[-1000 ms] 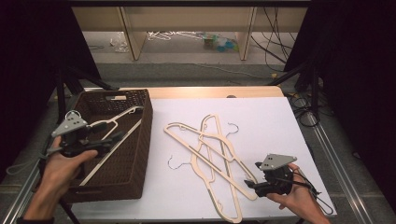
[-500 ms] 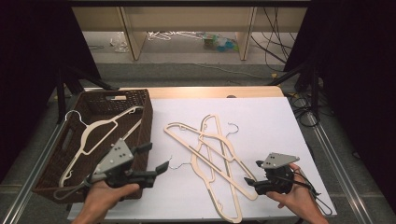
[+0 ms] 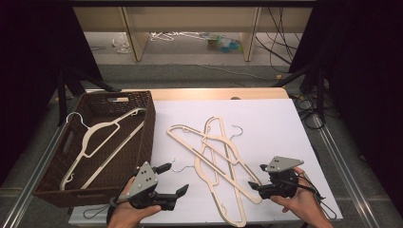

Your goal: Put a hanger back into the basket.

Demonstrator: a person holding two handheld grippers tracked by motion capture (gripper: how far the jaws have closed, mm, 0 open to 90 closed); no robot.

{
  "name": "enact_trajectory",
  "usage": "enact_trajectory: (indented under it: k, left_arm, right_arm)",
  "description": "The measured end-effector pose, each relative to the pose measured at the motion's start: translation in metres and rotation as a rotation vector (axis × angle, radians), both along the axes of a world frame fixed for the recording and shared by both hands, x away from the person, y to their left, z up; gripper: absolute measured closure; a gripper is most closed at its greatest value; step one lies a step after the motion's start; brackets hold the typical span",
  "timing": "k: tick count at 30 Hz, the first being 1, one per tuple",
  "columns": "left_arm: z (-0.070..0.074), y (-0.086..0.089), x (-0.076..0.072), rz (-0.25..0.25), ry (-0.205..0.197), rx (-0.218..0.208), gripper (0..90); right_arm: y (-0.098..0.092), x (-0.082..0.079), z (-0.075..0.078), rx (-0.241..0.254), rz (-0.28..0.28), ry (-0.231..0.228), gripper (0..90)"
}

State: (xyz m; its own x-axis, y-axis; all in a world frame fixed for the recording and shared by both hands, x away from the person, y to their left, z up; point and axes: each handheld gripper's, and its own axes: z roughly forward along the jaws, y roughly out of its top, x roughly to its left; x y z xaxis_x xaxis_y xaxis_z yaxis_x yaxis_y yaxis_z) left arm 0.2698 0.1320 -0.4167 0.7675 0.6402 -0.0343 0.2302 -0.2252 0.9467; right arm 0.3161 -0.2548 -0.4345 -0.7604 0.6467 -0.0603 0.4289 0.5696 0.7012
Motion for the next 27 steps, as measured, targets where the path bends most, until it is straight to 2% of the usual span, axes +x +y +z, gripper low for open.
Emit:
enact_trajectory:
  k: [3, 5, 12, 13, 14, 15, 16, 19, 22, 23, 26, 27]
  left_arm:
    - [-0.005, -0.001, -0.002, -0.003, -0.011, 0.026, 16.4]
    - [-0.008, -0.002, -0.001, -0.008, 0.002, 0.023, 16.4]
    - [-0.014, -0.001, -0.001, 0.0, 0.008, 0.046, 16.4]
    - [-0.014, -0.001, -0.001, 0.003, 0.011, 0.044, 16.4]
    - [-0.015, -0.002, -0.002, 0.003, 0.012, 0.037, 16.4]
    - [-0.015, -0.002, -0.002, 0.003, 0.012, 0.037, 16.4]
    - [-0.017, -0.002, -0.002, 0.002, 0.011, 0.026, 16.5]
    - [-0.017, -0.001, -0.003, 0.005, 0.012, 0.04, 16.4]
    - [-0.017, -0.002, -0.002, -0.002, 0.022, 0.015, 16.5]
    - [-0.017, -0.002, -0.002, -0.002, 0.013, 0.03, 16.4]
    - [-0.018, -0.004, -0.002, -0.013, 0.013, 0.035, 16.4]
    - [-0.019, -0.005, -0.003, -0.025, 0.015, 0.025, 16.4]
  right_arm:
    - [0.003, 0.0, -0.001, 0.001, 0.003, 0.0, 28.9]
    - [0.003, 0.0, -0.001, -0.004, 0.007, -0.003, 28.8]
    - [0.003, 0.001, -0.003, -0.01, 0.009, 0.005, 28.6]
    - [0.004, 0.001, -0.006, -0.002, -0.001, -0.011, 28.6]
    - [0.003, 0.002, -0.005, -0.012, 0.008, 0.012, 28.6]
    - [0.003, 0.002, -0.005, -0.012, 0.008, 0.012, 28.6]
    - [0.004, 0.005, -0.007, -0.023, 0.002, 0.018, 28.7]
    - [0.006, 0.011, -0.008, -0.023, -0.011, 0.011, 28.9]
    - [0.011, 0.022, -0.01, -0.022, -0.029, 0.019, 29.2]
    - [0.012, 0.024, -0.011, -0.03, -0.033, 0.021, 29.7]
    - [0.015, 0.032, -0.017, -0.036, -0.054, 0.019, 31.4]
    - [0.016, 0.038, -0.019, -0.054, -0.065, 0.047, 34.8]
